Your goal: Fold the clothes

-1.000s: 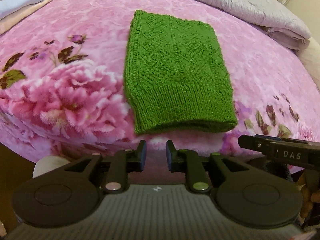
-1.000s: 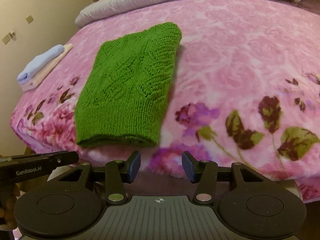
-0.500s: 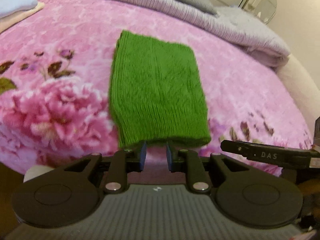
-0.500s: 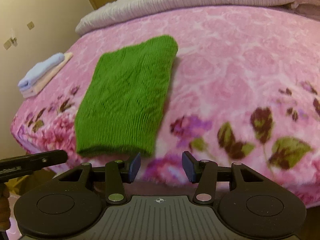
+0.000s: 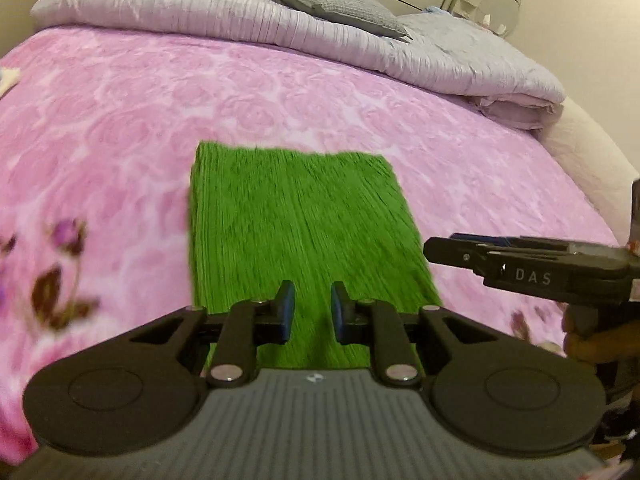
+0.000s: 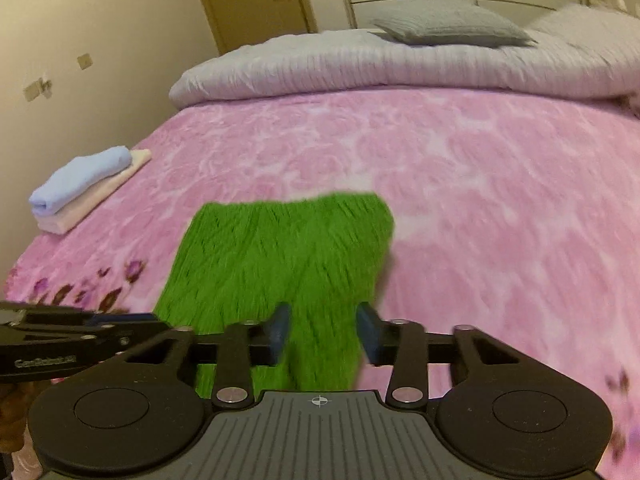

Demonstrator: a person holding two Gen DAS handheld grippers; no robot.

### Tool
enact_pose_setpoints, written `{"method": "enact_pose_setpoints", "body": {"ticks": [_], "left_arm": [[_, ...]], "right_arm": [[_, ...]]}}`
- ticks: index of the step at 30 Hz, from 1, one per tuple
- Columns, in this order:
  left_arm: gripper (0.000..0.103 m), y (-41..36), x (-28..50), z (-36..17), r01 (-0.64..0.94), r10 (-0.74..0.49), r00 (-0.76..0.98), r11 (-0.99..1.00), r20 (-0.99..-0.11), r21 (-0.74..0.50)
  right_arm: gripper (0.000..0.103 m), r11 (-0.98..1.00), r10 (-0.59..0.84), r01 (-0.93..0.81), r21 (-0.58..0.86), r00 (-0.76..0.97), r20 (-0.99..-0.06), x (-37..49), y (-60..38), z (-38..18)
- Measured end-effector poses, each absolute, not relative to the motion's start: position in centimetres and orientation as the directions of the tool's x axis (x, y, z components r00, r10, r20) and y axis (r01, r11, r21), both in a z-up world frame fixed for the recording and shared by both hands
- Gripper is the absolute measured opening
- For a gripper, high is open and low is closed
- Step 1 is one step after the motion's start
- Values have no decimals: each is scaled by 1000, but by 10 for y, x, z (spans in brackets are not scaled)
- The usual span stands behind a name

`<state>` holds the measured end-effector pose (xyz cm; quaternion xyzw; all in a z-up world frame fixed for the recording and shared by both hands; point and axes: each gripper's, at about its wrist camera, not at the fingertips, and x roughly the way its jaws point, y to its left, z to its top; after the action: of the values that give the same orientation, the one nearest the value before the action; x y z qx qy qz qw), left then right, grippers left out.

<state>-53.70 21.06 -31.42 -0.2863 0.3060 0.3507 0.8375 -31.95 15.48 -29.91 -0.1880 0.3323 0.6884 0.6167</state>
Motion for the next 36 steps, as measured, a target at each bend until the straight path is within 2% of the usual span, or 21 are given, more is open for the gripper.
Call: {"method": "enact_pose_setpoints", "body": {"ticks": [4,6,10,13,16,20,23,27,29,36], "left_arm": [[15,242,-524,-336,-751,395,532,629,-748,-201],[19,258,-519,-349,-735,381,521,655,-763,-175],[20,271,-522,-355,-714,345,553,666,-759,-217],[16,275,-527,-344,-708,338,562,669,-755,-228],[16,285,-536,-330,-730,402,560,652,-724,-203],[16,315,-551,-330,-778,414,563,557,-716,-289],[22,330,-557,-336,-804,414,541,511,-732,-305],[22,342,-558,-347,-765,360,616,485,-701,-424],[9,346,-559,-351,-752,358,642,466,-678,-466],[7,336,-574,-351,-767,444,636,458,-632,-449]], "right_arm": [[36,-3,706,-979,205,-147,-693,-323,185,-315],[37,22,676,-984,176,-115,-728,-327,194,-330],[37,53,664,-989,135,-66,-745,-332,197,-343],[37,63,661,-973,223,-127,-739,-318,200,-332],[37,85,692,-950,299,-159,-704,-295,207,-321],[37,134,704,-935,327,-142,-695,-271,229,-321],[37,152,704,-917,368,-161,-691,-260,238,-326],[37,125,702,-919,373,-183,-688,-260,250,-331],[37,106,698,-921,375,-199,-688,-263,257,-334],[35,52,705,-938,341,-208,-678,-277,266,-339]]}}
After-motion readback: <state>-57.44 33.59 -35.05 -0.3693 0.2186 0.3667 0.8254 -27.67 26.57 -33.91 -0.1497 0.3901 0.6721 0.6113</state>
